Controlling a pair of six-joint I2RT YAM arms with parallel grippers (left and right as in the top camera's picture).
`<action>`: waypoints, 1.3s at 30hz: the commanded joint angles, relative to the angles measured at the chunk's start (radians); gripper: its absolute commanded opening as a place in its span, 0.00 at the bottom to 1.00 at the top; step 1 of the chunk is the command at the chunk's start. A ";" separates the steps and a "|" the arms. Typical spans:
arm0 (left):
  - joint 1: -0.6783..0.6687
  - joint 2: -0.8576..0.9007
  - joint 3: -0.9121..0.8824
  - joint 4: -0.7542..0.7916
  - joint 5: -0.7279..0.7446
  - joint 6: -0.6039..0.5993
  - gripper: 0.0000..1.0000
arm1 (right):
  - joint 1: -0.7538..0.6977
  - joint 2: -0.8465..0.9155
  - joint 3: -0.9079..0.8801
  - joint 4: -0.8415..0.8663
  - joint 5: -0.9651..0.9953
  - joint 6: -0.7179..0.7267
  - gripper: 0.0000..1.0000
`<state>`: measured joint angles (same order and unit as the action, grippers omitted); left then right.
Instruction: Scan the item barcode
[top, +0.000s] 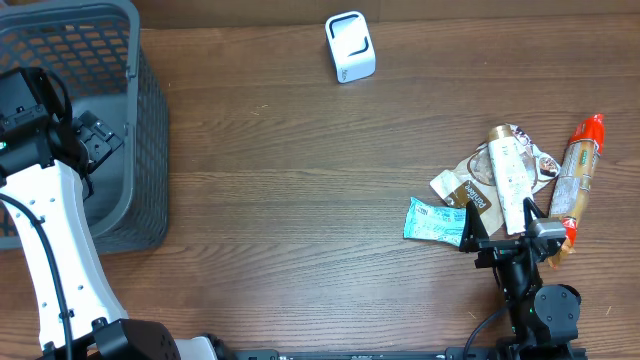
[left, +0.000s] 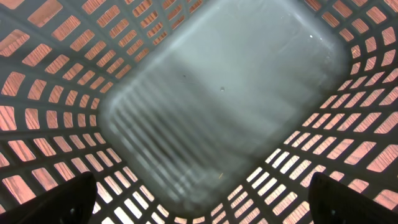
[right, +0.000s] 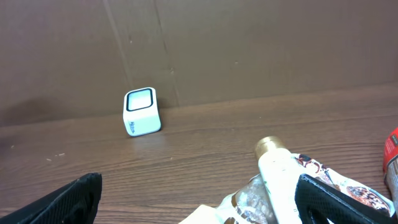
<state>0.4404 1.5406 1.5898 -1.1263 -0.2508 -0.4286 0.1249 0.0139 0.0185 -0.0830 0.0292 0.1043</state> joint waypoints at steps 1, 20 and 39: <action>-0.002 0.002 -0.004 0.000 0.008 -0.017 1.00 | 0.004 -0.011 -0.011 0.002 -0.005 -0.001 1.00; -0.087 -0.150 -0.010 0.044 0.008 -0.018 1.00 | 0.004 -0.011 -0.011 0.002 -0.005 -0.001 1.00; -0.345 -0.820 -0.887 1.147 0.128 -0.069 1.00 | 0.004 -0.011 -0.011 0.002 -0.005 -0.001 1.00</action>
<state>0.1074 0.7967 0.8143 -0.0341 -0.1284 -0.4736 0.1249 0.0139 0.0185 -0.0837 0.0292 0.1047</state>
